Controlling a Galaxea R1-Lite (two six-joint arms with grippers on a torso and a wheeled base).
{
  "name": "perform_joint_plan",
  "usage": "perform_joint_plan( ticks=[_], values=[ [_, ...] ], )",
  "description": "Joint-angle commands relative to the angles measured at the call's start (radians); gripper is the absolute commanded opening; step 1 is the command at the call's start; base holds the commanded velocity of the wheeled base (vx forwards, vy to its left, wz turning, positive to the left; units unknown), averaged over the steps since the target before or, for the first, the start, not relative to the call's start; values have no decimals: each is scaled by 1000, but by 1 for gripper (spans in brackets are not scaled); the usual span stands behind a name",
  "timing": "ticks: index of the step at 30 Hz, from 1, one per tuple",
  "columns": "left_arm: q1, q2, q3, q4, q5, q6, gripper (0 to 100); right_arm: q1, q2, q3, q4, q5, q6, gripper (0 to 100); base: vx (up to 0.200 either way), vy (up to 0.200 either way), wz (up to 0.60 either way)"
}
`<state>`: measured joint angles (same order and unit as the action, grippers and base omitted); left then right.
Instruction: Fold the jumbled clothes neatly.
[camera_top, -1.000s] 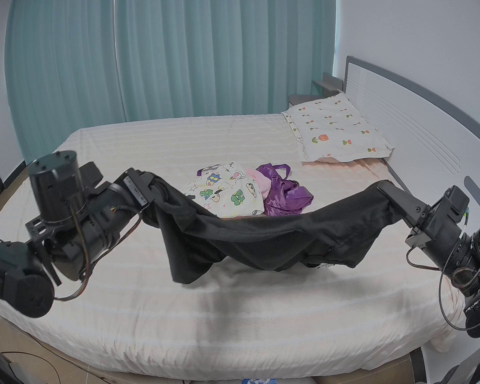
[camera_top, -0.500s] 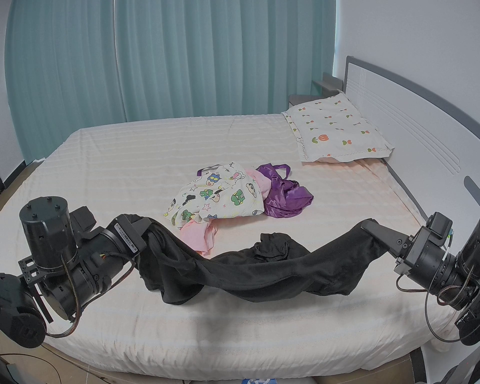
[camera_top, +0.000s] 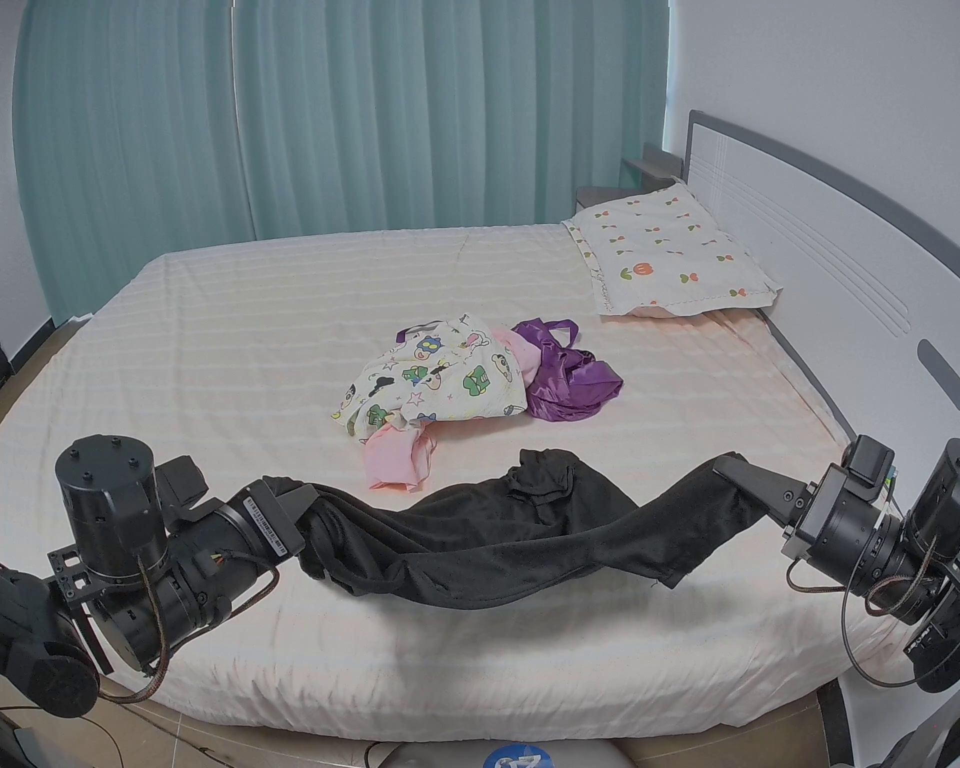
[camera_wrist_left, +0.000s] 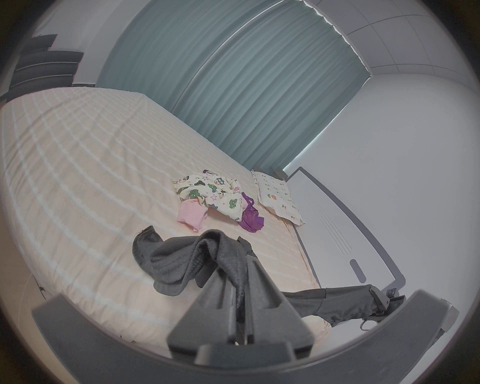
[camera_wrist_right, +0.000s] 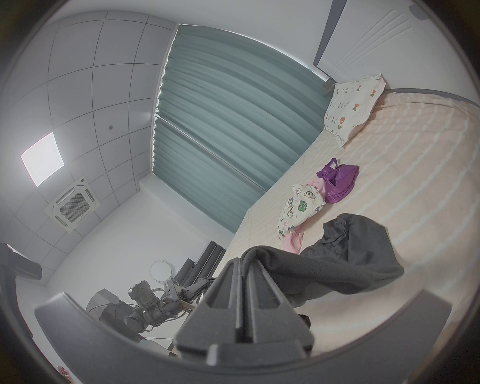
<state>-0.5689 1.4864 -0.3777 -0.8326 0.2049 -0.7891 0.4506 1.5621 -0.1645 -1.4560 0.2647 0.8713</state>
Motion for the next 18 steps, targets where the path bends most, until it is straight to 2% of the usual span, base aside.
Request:
perform_joint_plan(
  ticks=[1,8,18],
  values=[
    [0,6,-3,0,1,1,0,-1,6,0,0,1,0,0,0,0,0],
    [1,9,-6,0,1,2,0,-1,6,-1,0,1,0,0,0,0,0],
    [14,8,-9,0,-5,1,0,0,7,-21,0,-2,-3,0,0,200,0]
  ],
)
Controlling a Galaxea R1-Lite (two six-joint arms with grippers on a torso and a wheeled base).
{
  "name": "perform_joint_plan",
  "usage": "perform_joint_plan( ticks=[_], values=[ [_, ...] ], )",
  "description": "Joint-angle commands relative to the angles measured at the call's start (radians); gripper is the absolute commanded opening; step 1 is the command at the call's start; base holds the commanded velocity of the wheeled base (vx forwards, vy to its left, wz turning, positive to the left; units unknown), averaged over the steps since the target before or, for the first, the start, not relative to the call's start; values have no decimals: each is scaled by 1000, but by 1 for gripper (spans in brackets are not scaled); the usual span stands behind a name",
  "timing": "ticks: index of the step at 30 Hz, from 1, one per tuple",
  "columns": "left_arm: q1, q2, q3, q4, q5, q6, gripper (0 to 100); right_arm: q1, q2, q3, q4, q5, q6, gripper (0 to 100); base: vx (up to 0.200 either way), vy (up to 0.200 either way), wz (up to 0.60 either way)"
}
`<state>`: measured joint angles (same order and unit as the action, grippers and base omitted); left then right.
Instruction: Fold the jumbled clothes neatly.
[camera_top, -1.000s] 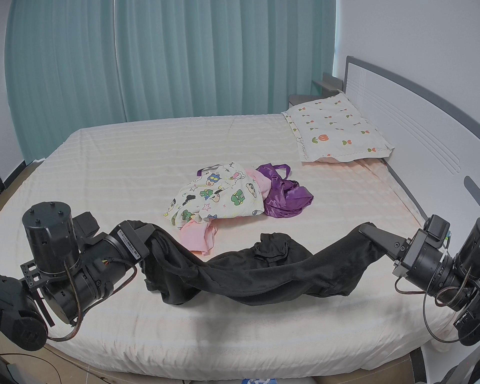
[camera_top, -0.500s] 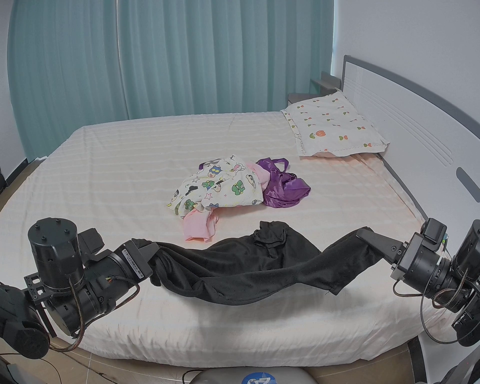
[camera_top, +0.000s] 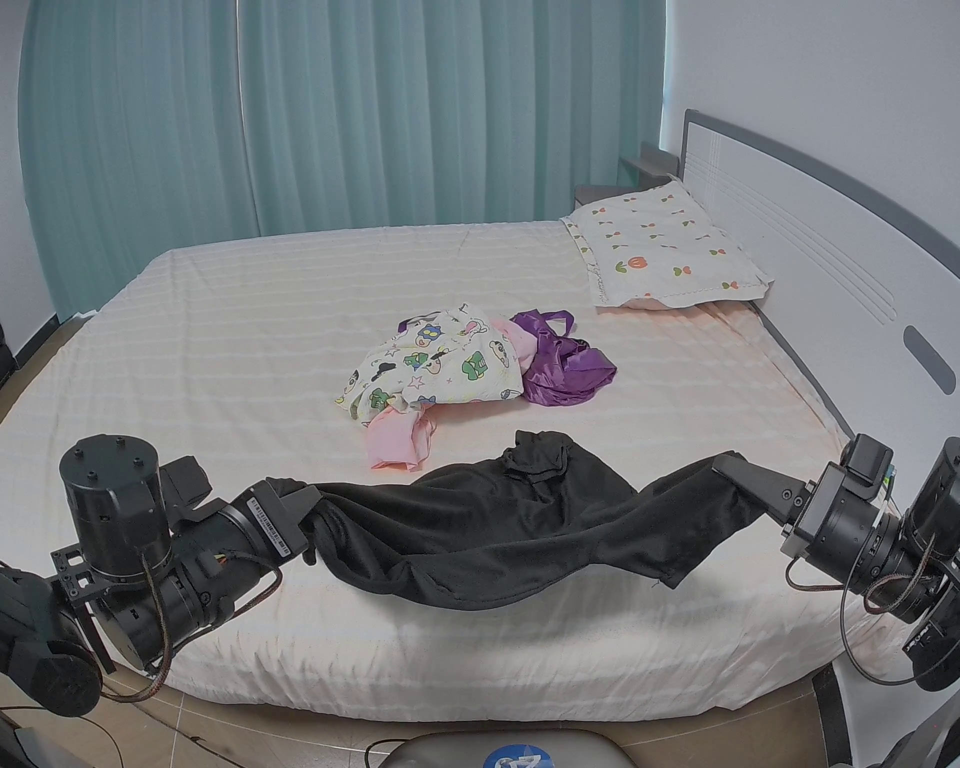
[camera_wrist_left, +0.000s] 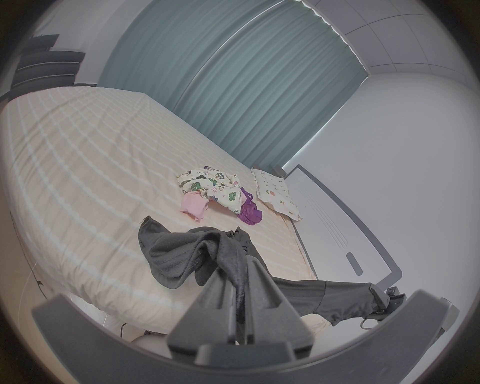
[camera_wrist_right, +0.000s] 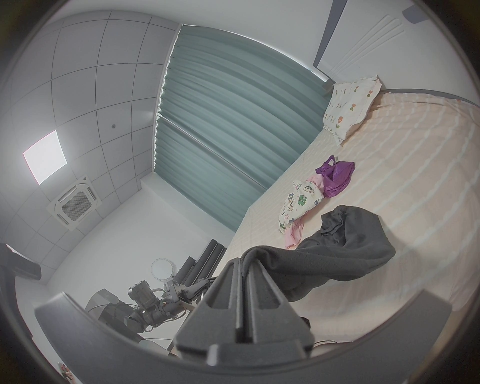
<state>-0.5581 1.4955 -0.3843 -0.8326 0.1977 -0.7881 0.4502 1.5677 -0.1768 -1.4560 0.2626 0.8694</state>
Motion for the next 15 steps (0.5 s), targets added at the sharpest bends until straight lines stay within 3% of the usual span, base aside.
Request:
perform_joint_plan(
  ticks=[1,7,12,15],
  values=[
    [6,-3,-4,0,3,0,0,1,2,-16,0,-2,-1,0,0,200,0],
    [43,-6,-18,0,5,0,0,1,5,-43,2,-9,-1,0,0,200,0],
    [55,-17,-24,0,3,0,0,41,18,-89,20,-124,-20,0,0,200,0],
    [55,-29,-25,0,5,3,0,74,17,-142,101,-213,-82,0,0,200,0]
  ],
)
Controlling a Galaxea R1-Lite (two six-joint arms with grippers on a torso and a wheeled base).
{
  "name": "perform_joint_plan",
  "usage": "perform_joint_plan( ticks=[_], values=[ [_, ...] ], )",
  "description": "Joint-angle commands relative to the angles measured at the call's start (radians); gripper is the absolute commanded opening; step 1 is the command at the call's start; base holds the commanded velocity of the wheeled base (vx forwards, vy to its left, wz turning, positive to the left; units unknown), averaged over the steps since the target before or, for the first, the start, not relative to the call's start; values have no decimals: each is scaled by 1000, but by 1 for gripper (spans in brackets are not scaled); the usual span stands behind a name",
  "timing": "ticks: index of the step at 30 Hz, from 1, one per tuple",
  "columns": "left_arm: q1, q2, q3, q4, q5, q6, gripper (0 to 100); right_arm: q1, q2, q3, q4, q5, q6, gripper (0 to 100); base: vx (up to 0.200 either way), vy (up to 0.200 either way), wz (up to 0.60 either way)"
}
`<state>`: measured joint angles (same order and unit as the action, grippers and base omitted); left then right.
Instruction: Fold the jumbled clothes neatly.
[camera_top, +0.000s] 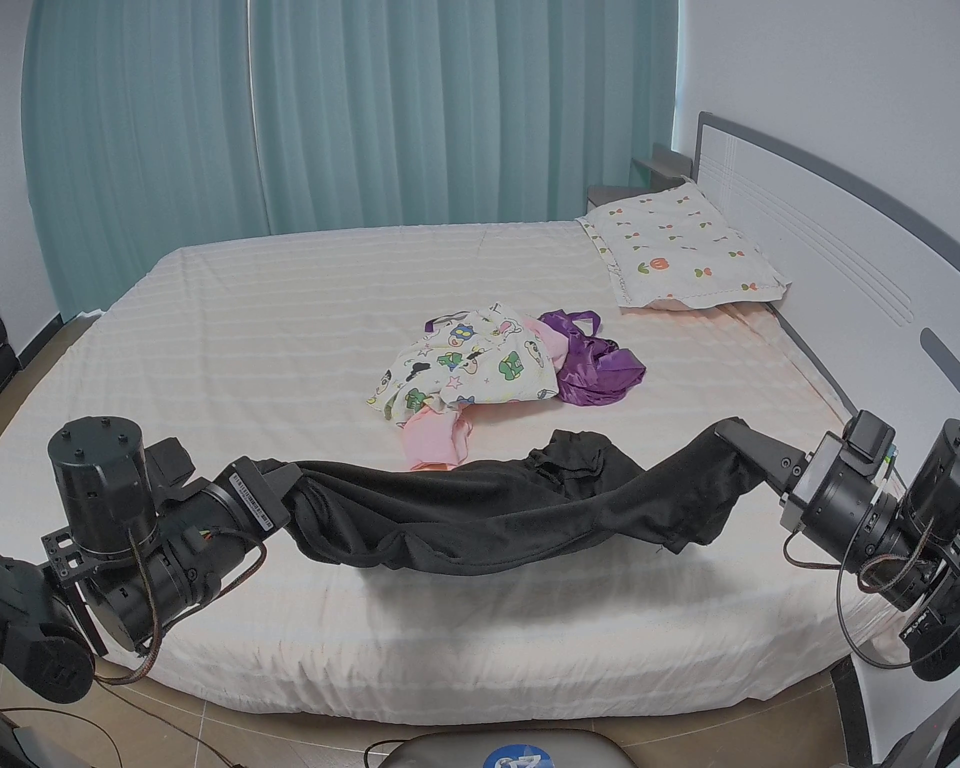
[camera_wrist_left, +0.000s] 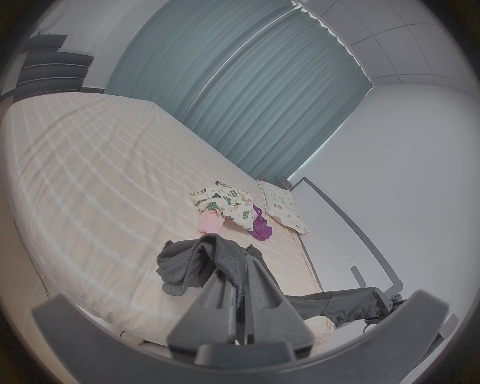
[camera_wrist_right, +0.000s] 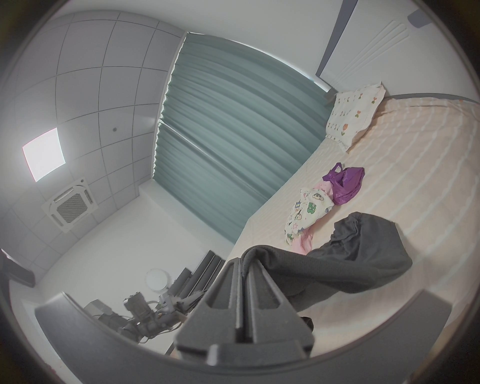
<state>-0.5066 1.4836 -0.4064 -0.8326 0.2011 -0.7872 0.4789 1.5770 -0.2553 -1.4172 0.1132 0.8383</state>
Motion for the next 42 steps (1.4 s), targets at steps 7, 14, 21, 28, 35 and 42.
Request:
perform_joint_plan(
  ticks=[7,14,21,28,35,42],
  values=[
    [10,-39,-12,0,6,6,0,93,-11,-130,132,-165,-104,0,0,200,0],
    [14,-46,-22,0,8,5,0,95,6,-137,123,-167,-119,0,0,200,0],
    [40,-59,-32,0,9,5,0,96,12,-154,132,-204,-120,0,0,200,0],
    [57,-74,-38,0,12,5,0,99,20,-180,132,-210,-127,0,0,200,0],
    [77,-83,-55,-2,14,5,0,102,49,-234,127,-208,-130,0,0,200,0],
    [97,-98,-63,-2,14,6,0,119,44,-242,119,-207,-130,0,0,200,0]
  ],
)
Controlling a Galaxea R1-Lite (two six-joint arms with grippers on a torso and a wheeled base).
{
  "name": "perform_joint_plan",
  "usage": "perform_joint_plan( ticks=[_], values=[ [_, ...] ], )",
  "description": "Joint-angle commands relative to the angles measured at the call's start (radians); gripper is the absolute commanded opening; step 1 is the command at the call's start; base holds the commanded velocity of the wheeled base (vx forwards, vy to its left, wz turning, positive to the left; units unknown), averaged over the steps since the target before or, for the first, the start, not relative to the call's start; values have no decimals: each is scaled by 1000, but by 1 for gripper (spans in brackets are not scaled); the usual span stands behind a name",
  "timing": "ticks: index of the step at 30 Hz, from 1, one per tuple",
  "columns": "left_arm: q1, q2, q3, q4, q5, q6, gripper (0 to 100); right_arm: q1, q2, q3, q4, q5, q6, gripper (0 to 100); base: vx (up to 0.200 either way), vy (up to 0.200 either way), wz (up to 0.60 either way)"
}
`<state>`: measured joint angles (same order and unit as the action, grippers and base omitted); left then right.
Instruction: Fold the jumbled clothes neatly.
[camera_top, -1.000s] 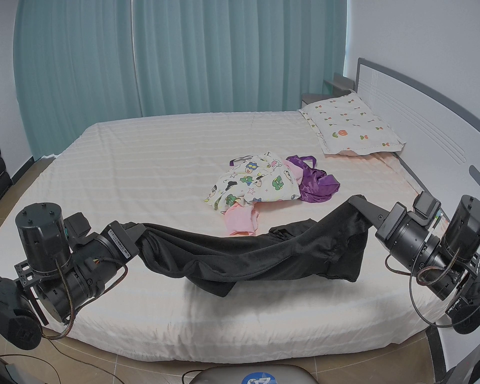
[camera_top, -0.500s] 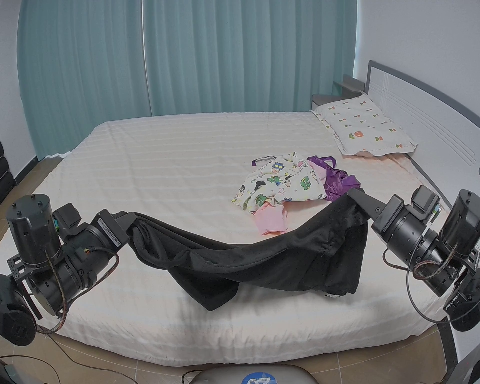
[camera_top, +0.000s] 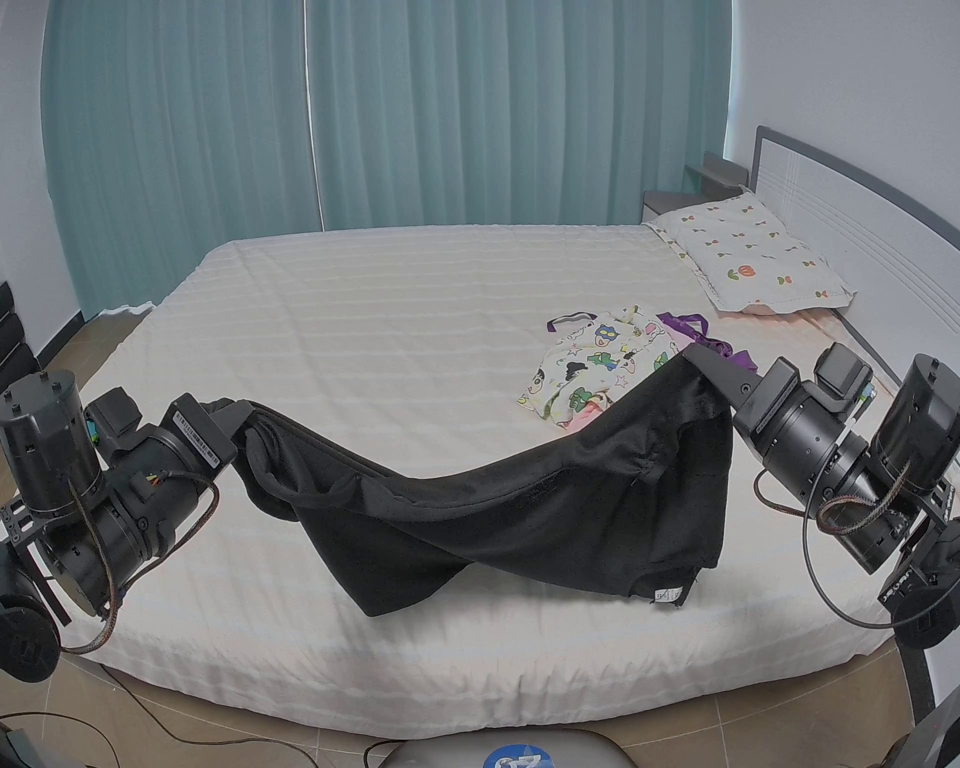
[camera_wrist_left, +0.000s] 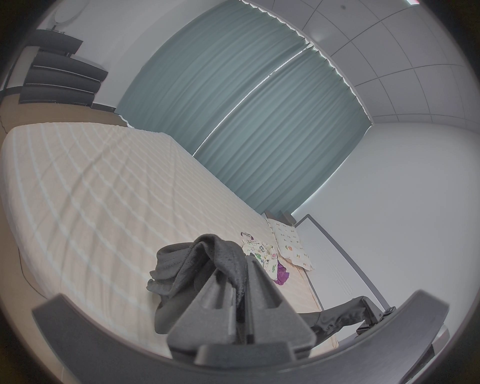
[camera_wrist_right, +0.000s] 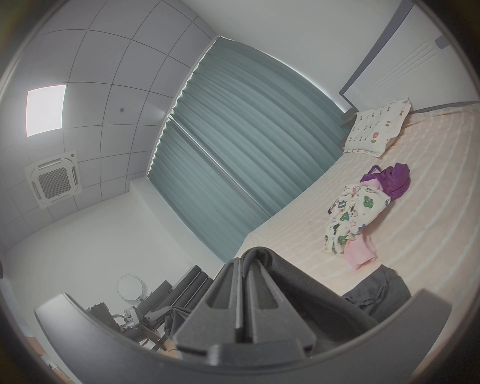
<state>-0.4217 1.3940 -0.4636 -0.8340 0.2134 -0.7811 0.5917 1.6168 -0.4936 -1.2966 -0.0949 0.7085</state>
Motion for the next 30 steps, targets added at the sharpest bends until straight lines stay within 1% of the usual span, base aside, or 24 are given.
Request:
perform_joint_plan(
  ticks=[1,7,11,29,30],
  values=[
    [15,-12,-7,0,1,0,0,10,9,-3,-4,1,0,0,0,200,0],
    [23,-26,-6,0,0,2,0,11,12,-2,-10,1,0,0,0,200,0],
    [18,-29,8,1,-12,0,0,-9,2,4,-10,1,0,0,0,200,0],
    [12,-36,36,7,-11,0,0,-9,-21,46,-9,11,8,0,0,0,0],
    [12,-38,37,7,-11,0,0,-9,-23,50,-9,12,8,0,-200,0,0]
  ],
)
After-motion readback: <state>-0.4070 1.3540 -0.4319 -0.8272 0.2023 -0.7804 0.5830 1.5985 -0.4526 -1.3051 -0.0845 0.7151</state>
